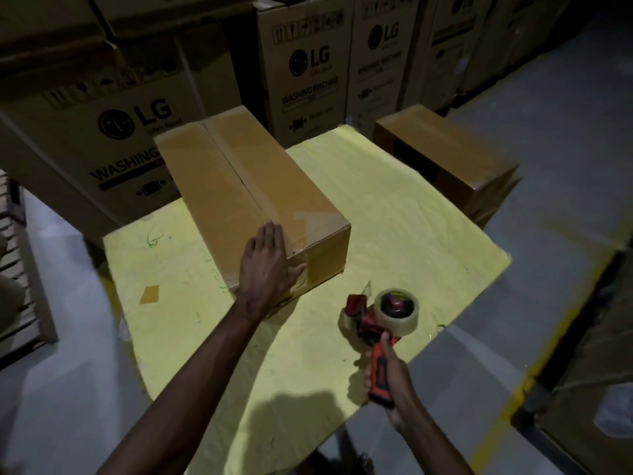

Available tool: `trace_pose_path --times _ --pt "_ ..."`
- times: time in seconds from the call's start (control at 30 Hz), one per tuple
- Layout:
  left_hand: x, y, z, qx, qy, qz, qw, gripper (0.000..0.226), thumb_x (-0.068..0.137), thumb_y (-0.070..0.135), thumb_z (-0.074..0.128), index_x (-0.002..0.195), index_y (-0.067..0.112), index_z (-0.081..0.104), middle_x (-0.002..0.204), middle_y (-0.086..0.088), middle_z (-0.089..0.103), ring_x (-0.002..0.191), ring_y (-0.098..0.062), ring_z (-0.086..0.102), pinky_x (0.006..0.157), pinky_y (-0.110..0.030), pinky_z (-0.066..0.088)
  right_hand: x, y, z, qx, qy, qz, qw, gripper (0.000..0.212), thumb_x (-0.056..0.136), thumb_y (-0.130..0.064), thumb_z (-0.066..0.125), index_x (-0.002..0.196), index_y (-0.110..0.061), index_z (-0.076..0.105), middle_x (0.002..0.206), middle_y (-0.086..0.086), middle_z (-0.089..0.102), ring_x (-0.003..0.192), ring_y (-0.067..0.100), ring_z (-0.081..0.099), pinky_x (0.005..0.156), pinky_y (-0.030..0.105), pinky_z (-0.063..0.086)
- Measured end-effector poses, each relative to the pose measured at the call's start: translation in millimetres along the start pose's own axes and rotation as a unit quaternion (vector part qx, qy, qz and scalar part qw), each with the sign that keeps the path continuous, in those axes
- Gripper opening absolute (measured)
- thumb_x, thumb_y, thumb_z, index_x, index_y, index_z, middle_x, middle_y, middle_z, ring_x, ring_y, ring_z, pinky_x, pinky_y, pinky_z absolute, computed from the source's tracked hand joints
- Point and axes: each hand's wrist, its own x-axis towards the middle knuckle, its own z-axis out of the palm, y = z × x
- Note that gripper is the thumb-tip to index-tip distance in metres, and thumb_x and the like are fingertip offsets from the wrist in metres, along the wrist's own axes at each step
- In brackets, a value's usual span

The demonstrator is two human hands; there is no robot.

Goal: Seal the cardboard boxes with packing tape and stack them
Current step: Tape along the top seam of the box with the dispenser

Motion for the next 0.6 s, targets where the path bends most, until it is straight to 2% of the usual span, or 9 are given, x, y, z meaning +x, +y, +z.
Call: trace_pose_path --times 0.1,0.23,0.37,0.43,0.5,0.57,0.6 --pt "-3 2 4 0.015 0.004 0.013 1.000 0.105 0.096 0.076 0.043 0.162 0.000 0.018 0.168 -0.022 0.022 0.154 -0.036 0.027 0.123 -0.048 0.030 24 -23 -3 0.055 0.024 -0.043 0.997 0.061 0.080 -0.068 0.063 0.090 -0.007 0.061 0.064 0.010 0.057 0.046 0.020 0.054 0.041 0.028 0.045" --pt "-4 6 15 0.018 0.007 0.020 1.000 0.109 0.089 0.073 0.060 0.161 0.001 0.021 0.167 -0.023 0.026 0.151 -0.040 0.032 0.119 -0.052 0.035 54 -59 1 0.047 0.029 -0.066 0.996 0.068 0.078 -0.071 0.062 0.099 -0.007 0.063 0.064 0.009 0.060 0.048 0.020 0.057 0.042 0.029 0.049" --pt "-11 13 37 0.017 0.060 0.061 0.996 0.104 0.082 0.053 0.082 0.161 0.010 0.031 0.166 -0.019 0.031 0.146 -0.043 0.040 0.110 -0.060 0.043 79 -85 13 0.071 0.005 -0.064 0.995 0.061 0.082 -0.069 0.062 0.098 -0.010 0.061 0.063 0.005 0.058 0.049 0.016 0.056 0.042 0.028 0.048" --pt "-15 17 50 0.039 0.125 0.075 0.989 0.104 0.084 0.037 0.081 0.165 0.013 0.021 0.171 -0.014 0.021 0.153 -0.038 0.028 0.113 -0.060 0.035 91 -96 20 0.103 -0.022 -0.057 0.993 0.056 0.085 -0.068 0.060 0.094 -0.013 0.059 0.062 0.003 0.055 0.047 0.013 0.053 0.041 0.025 0.046" --pt "-19 23 63 0.056 0.155 0.085 0.983 0.101 0.087 0.021 0.071 0.166 0.013 0.009 0.174 -0.009 0.007 0.160 -0.030 0.008 0.123 -0.060 0.014 103 -107 24 0.126 -0.050 -0.043 0.990 0.052 0.091 -0.066 0.056 0.091 -0.014 0.058 0.060 0.002 0.053 0.045 0.012 0.051 0.039 0.023 0.044" --pt "-25 23 83 0.106 0.137 0.109 0.979 0.091 0.092 0.013 0.059 0.166 0.011 0.006 0.174 -0.008 0.001 0.161 -0.025 0.000 0.128 -0.055 -0.004 115 -118 28 0.133 -0.078 -0.032 0.987 0.051 0.096 -0.064 0.051 0.090 -0.014 0.058 0.058 0.001 0.052 0.044 0.011 0.051 0.039 0.023 0.043" --pt "-28 23 98 0.122 0.120 0.125 0.977 0.090 0.093 0.011 0.061 0.166 0.009 0.008 0.174 -0.009 0.001 0.161 -0.025 0.000 0.128 -0.051 -0.007 122 -125 28 0.131 -0.090 -0.031 0.987 0.050 0.098 -0.064 0.050 0.089 -0.015 0.058 0.058 0.001 0.052 0.043 0.011 0.050 0.039 0.022 0.042"
